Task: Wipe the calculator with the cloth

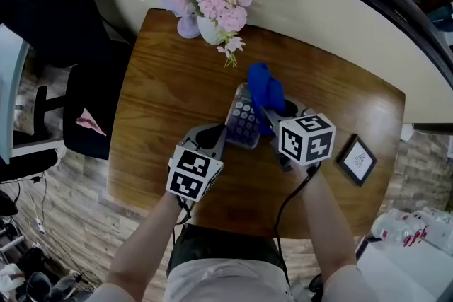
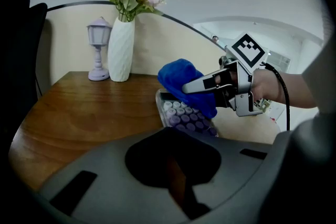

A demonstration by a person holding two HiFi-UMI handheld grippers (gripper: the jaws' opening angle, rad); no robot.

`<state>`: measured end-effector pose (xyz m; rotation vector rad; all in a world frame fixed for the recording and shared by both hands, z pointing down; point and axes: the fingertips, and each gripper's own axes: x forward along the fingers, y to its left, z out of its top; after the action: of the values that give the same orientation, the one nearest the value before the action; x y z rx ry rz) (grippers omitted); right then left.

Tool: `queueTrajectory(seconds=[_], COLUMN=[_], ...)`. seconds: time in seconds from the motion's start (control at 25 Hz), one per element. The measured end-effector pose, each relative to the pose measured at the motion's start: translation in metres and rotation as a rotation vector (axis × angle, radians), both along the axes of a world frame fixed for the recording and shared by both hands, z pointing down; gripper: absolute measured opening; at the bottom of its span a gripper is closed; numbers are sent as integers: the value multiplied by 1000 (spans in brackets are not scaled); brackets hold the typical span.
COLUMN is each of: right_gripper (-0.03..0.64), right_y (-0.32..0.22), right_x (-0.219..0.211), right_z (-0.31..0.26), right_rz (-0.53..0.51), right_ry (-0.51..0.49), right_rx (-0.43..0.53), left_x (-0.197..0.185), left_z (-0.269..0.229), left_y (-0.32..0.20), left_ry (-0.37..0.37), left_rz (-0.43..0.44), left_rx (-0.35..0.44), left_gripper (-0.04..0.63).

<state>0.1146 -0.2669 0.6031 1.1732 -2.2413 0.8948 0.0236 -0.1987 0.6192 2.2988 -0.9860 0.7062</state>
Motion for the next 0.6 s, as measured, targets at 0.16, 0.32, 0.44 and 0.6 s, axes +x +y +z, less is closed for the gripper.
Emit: queueTrajectory(seconds=[0.16, 0.32, 0.44, 0.6], right_gripper=[94, 94, 94, 94], right_y=[27, 50, 70, 99], right_x=[-16, -20, -30, -46], right_z=[5, 0, 0, 0], right_rz=[-64, -114, -155, -206], right_ry=[51, 77, 66, 56], right_rx=[-2, -4, -5, -17], left_x=[-1, -2, 0, 0], left_z=[2, 1, 1, 0], left_y=[2, 2, 0, 0], left_ry=[13, 23, 22, 22], left_rz=[-4, -15, -15, -4], left_rx=[-11, -18, -15, -13], left_gripper=[2, 2, 2, 2])
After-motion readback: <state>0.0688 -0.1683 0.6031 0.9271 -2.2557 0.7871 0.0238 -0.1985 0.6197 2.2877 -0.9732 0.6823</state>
